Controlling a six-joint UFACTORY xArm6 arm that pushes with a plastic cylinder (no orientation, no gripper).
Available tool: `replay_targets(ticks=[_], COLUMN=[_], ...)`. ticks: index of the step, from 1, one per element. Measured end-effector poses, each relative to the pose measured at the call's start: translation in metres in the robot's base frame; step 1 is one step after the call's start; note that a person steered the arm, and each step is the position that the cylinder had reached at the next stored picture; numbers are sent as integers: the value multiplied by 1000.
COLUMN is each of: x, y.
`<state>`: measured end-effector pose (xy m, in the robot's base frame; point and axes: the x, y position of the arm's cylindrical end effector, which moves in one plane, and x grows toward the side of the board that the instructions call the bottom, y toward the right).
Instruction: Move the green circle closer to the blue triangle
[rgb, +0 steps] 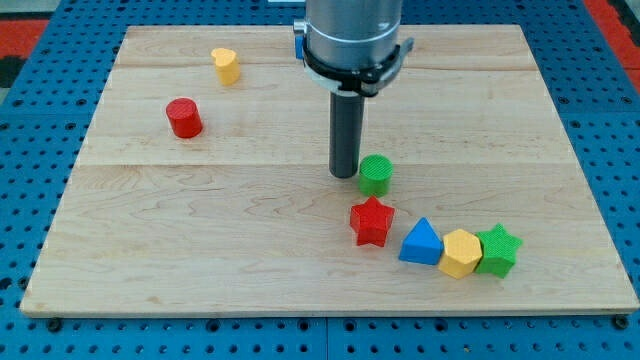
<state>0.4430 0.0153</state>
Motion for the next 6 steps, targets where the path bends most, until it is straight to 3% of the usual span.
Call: replay_targets(ticks=[2,4,6], x=[-58,-49,-14], y=[-51,-21,-11])
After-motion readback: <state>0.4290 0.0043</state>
